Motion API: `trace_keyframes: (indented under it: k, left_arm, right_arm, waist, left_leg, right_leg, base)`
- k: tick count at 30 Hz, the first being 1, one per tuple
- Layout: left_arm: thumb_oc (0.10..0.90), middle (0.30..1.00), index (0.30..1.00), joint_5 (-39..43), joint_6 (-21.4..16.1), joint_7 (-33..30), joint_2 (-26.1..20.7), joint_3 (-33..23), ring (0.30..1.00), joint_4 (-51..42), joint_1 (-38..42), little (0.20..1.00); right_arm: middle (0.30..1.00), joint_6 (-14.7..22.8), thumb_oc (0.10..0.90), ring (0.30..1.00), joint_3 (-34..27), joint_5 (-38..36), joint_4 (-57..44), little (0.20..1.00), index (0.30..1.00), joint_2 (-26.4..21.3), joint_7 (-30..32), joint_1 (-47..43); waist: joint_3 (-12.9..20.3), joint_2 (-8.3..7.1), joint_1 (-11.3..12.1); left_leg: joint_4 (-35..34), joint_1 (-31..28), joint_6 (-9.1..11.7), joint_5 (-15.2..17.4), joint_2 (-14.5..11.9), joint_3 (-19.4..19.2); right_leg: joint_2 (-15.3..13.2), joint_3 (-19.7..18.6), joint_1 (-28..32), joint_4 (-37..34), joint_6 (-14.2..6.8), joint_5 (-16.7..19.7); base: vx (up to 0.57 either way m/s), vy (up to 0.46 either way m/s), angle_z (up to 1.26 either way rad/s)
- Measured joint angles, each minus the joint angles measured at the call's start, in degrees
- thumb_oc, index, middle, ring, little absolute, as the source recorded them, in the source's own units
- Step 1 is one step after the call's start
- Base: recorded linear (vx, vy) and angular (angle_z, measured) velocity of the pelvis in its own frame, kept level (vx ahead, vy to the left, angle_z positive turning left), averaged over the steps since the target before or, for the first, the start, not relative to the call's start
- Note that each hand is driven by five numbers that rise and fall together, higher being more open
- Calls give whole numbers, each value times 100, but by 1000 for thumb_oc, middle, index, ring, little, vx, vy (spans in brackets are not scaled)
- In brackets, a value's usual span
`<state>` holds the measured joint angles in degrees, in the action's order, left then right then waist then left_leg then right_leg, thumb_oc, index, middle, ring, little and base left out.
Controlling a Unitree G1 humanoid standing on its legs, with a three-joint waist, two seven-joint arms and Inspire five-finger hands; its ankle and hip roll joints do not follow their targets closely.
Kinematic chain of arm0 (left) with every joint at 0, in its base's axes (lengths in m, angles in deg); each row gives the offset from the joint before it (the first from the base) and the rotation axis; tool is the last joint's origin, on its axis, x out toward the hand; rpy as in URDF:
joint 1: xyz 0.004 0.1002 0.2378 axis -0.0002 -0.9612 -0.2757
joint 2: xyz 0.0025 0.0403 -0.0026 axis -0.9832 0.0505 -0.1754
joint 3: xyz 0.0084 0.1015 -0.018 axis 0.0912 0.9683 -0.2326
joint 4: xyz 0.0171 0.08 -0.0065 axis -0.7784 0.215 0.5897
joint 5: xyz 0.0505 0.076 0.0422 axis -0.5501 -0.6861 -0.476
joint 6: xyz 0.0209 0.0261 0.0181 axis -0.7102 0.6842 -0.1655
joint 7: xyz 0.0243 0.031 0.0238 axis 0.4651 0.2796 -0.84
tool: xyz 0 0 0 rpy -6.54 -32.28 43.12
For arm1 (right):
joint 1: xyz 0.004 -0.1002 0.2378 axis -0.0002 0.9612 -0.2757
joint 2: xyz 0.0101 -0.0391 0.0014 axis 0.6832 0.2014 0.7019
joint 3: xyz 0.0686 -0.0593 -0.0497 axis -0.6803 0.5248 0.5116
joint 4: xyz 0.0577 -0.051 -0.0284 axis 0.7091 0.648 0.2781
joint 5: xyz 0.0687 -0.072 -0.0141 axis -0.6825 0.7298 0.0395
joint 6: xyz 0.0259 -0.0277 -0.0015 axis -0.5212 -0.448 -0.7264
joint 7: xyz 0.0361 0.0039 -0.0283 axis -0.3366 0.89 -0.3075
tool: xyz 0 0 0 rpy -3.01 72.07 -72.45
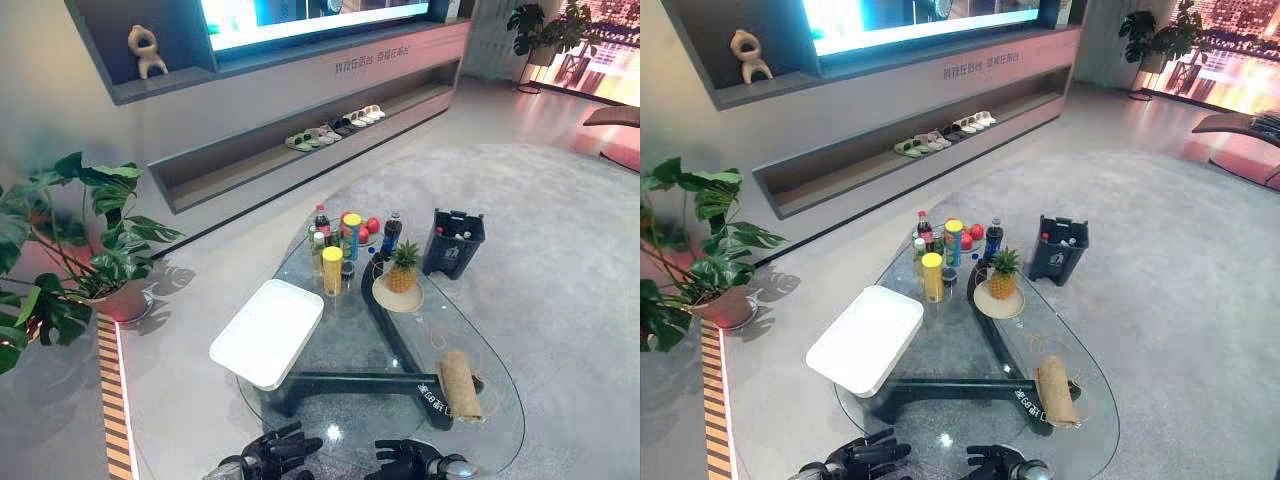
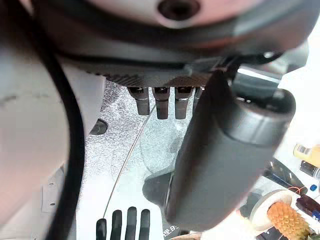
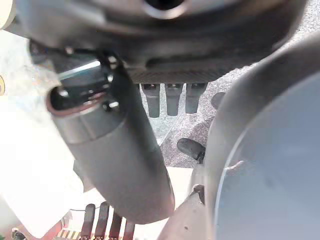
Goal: Wipe the table with a cloth and put it in the basket.
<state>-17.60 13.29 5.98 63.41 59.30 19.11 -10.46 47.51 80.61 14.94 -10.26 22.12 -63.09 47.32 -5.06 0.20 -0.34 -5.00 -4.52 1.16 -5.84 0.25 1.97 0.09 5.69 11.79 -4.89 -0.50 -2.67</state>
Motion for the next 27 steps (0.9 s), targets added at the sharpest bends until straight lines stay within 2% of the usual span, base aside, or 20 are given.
trace_keyframes:
  k: [27]
  left_arm:
    - [800,900,900,2,-11,94,-12,-2,900,0,-8,900]
  right_arm:
    - [900,76,800,900,0,-2,3,900,900,0,44,1]
  waist:
    - [-1,0,-2]
  left_leg:
    - [-2,2,0,0,0,0]
  right_leg:
    - [0,-2,-5,0,0,0]
  base:
    - [7,13,-3]
